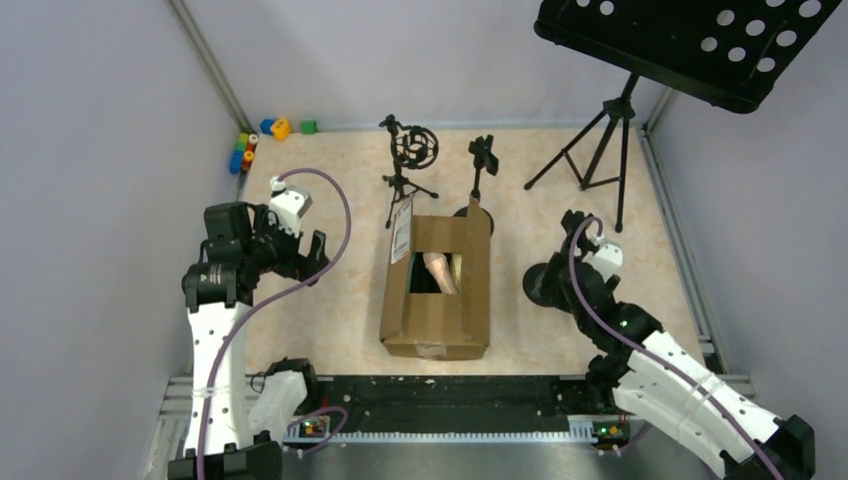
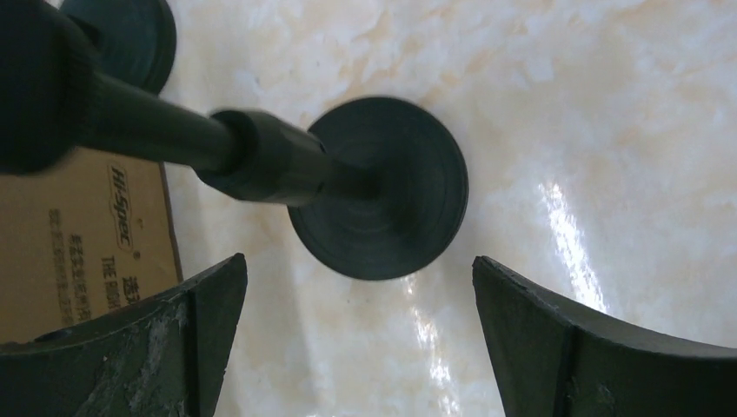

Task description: Attach the microphones to the stand

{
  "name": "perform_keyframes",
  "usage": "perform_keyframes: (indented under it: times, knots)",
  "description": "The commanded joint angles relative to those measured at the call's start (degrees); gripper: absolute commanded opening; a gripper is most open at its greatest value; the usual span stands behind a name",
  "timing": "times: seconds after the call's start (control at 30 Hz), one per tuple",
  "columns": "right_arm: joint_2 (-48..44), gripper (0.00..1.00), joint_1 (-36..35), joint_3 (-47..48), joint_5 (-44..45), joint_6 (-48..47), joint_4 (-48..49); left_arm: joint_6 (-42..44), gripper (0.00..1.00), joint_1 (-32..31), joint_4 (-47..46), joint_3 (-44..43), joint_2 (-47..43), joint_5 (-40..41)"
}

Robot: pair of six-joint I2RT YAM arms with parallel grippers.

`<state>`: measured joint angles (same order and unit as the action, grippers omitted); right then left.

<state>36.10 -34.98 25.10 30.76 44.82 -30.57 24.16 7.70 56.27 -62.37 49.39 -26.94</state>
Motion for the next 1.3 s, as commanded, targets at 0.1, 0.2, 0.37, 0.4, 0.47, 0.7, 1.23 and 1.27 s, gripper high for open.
perform_keyframes:
  times: [0.1, 0.2, 0.37, 0.4, 0.47, 0.7, 1.23, 1.27]
  knots:
    - [2.7, 0.99, -7.7, 2.7, 2.3, 9.3, -8.8, 0.7, 0.99, -0.2, -1.0, -2.1, -0.2, 0.1]
    - [2.7, 0.99, -10.0, 7.6, 3.8, 9.4, -12.3, 0.7, 0.99, -0.2, -0.8, -2.1, -0.1, -0.1]
    - [3.0, 0.99, -19.0, 19.0, 10.3, 8.5, -21.4, 0.6, 0.99, -0.2, -0.7, -2.1, 0.0, -0.1]
    - [3.2, 0.99, -20.0, 21.3, 10.6, 8.2, -22.8, 0.7, 0.99, -0.2, -0.7, -2.0, 0.0, -0.1]
    - [4.3, 0.99, -21.3, 25.3, 10.6, 7.4, -25.2, 0.7, 0.99, -0.2, -0.7, -2.1, 0.1, 0.0]
    - [6.7, 0.99, -21.6, 27.2, 12.5, 7.4, -28.6, 0.2, 0.99, -0.2, -0.5, -2.9, 0.0, -0.1]
    - [19.9, 0.97, -16.9, 25.6, 3.4, -6.2, -8.7, -0.1, 0.99, -0.2, 1.0, -3.7, -1.0, 0.8]
    - [21.4, 0.94, -14.4, 25.8, 0.0, -7.5, -7.6, 0.0, 0.99, -0.2, 1.1, -3.8, -1.1, 1.1]
